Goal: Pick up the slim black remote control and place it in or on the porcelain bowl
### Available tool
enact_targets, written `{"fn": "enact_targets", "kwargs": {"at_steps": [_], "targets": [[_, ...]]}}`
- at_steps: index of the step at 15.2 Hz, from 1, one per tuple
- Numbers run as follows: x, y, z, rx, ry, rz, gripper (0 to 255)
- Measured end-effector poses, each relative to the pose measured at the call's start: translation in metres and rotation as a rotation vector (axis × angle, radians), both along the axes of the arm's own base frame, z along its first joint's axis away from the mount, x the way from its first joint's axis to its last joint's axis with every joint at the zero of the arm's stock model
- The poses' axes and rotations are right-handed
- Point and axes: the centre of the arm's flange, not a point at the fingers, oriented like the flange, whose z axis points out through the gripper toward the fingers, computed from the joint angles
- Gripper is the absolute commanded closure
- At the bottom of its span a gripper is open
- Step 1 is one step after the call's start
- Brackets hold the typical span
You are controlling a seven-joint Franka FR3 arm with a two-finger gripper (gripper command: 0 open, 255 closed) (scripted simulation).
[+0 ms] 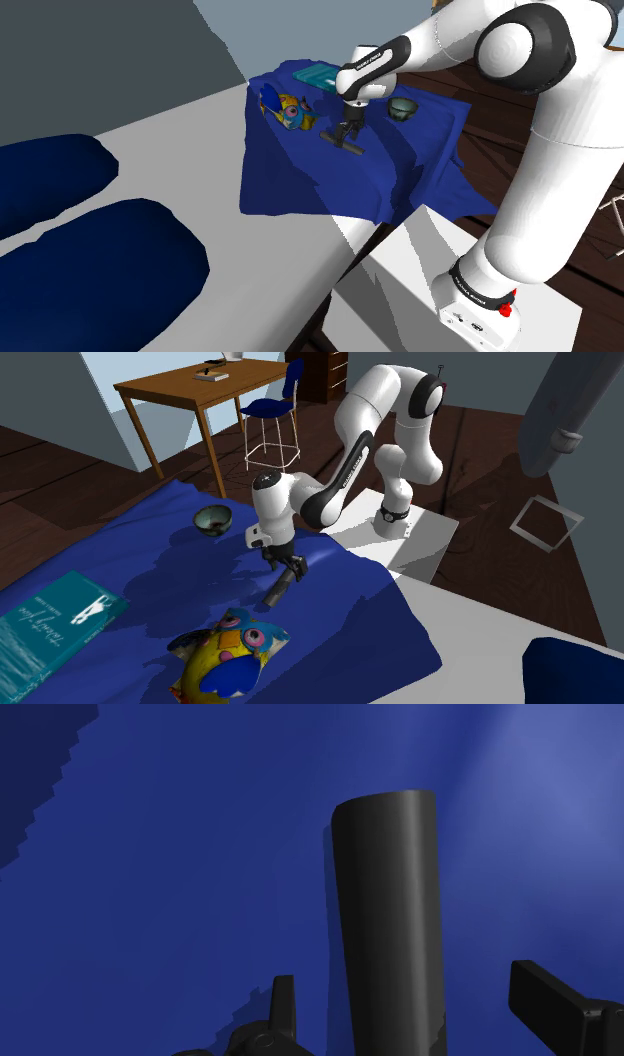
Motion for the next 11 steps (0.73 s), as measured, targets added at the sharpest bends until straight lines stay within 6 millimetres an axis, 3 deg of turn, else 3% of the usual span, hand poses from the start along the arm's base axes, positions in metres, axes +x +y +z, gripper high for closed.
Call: {"fn": "enact_targets", "kwargs": {"at_steps": [2,3,11], "targets": [[0.0000,0.0001,-0.0001,0.000,0.000,0.000,0],[0.0000,0.0001,-0.0001,0.000,0.000,0.000,255],[-0.0002,-0.0019,0.0014,-0.002,-0.005,-0.002,255]]}}
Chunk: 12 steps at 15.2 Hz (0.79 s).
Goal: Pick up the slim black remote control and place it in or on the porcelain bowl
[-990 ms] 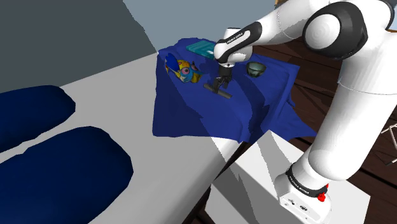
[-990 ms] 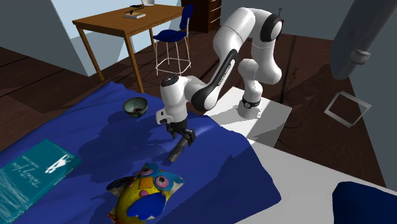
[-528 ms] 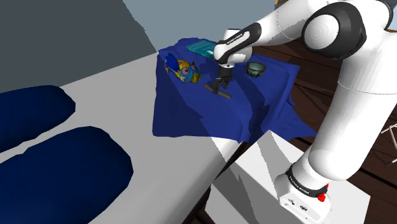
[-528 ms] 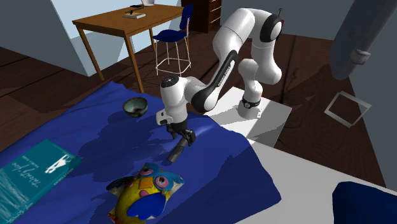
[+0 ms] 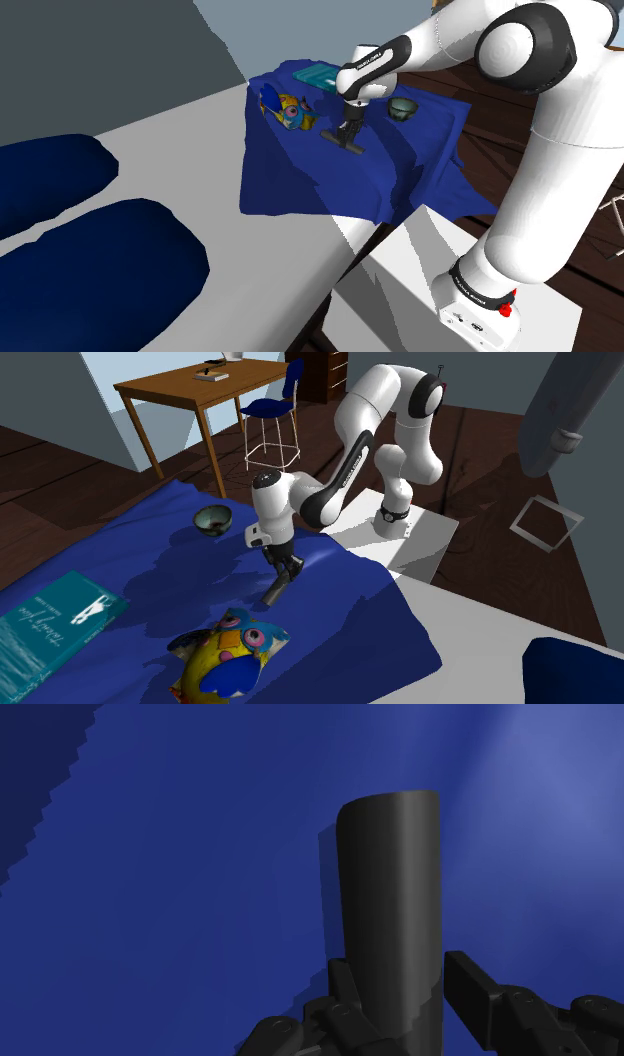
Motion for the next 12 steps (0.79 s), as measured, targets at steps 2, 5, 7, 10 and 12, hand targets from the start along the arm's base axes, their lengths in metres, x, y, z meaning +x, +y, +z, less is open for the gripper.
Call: {"fn": "enact_targets", "kwargs": {"at_steps": [2,5,7,10,12], "targets": [[0.000,0.000,0.000,0.000,0.000,0.000,255],[0.000,0.001,0.009,0.001,0.004,0.001,255],[0.001,0.002,0.020,0.002,0.005,0.002,255],[0.000,0.003,0.035,0.002,0.005,0.002,255],[-0.001,0.002,0.045,0.002,0.005,0.001,255]]}}
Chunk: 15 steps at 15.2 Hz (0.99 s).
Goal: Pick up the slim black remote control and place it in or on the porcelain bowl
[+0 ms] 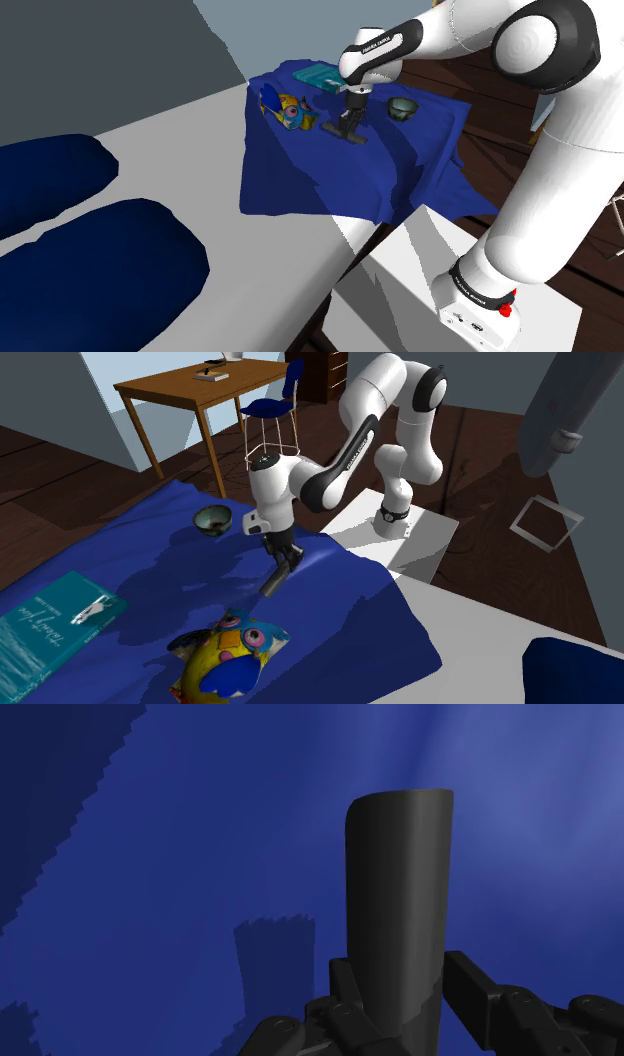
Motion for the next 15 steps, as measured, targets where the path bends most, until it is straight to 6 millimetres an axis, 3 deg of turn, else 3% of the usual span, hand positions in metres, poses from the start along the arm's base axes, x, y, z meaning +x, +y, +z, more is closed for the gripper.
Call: {"fn": "enact_targets", "kwargs": {"at_steps": [15], "targets": [[0.002,0.000,0.080,0.000,0.000,0.000,255]]}}
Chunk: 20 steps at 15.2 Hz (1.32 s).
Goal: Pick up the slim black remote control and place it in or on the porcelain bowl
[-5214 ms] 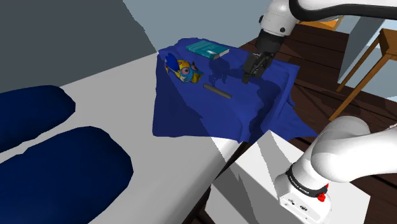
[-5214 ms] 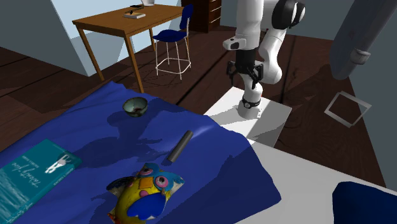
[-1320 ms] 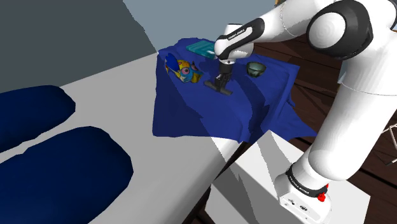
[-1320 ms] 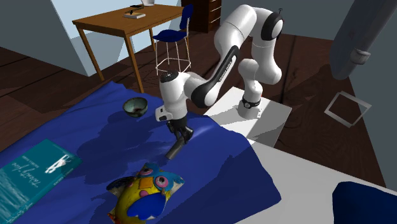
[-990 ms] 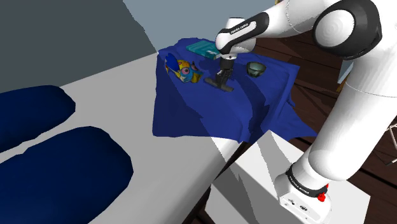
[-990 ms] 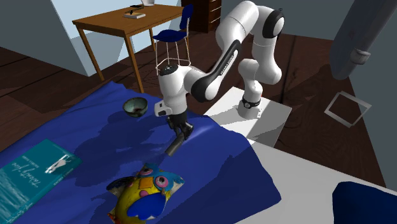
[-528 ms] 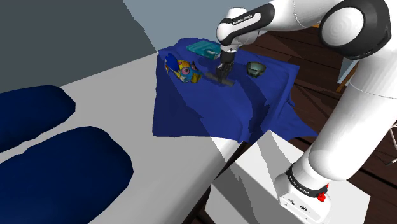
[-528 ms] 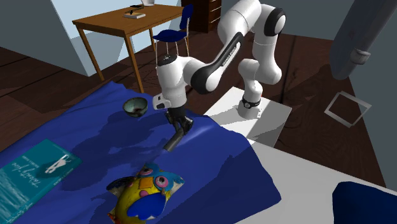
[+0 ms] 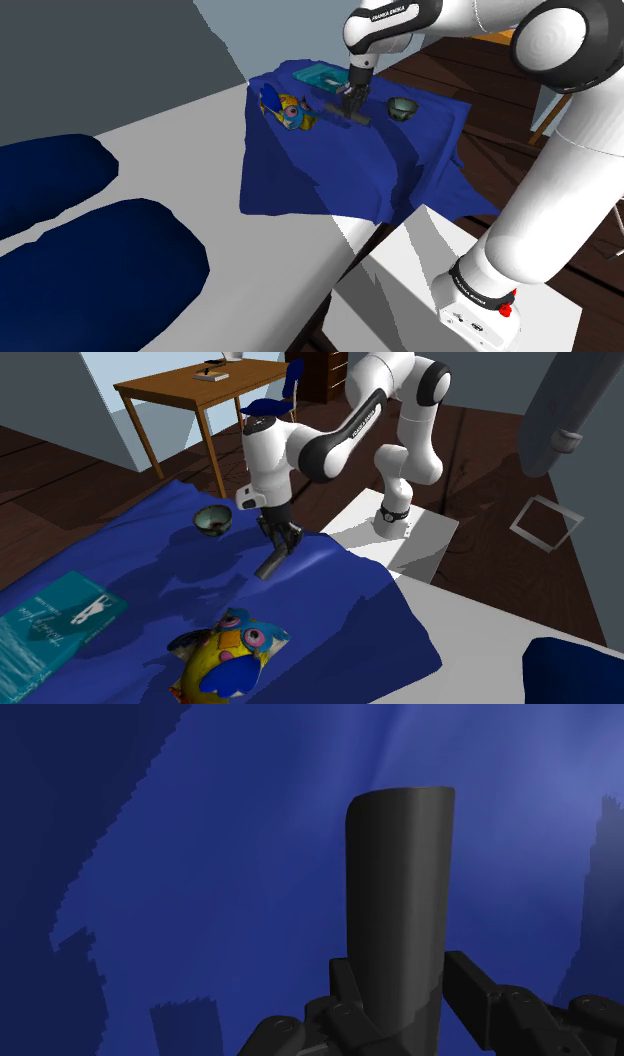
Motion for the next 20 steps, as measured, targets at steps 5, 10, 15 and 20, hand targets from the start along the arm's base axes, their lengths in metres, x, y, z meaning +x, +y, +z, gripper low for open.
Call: {"fn": "enact_targets", "kwargs": {"at_steps": [5,10,15,20], "targets": [[-0.001,-0.006,0.022,0.000,0.000,0.000,255],[-0.005,-0.066,0.025,0.000,0.000,-0.001,255],[-0.012,-0.133,0.023,0.000,0.000,-0.002,255],[-0.015,-0.195,0.022,0.000,0.001,-0.001,255]]}}
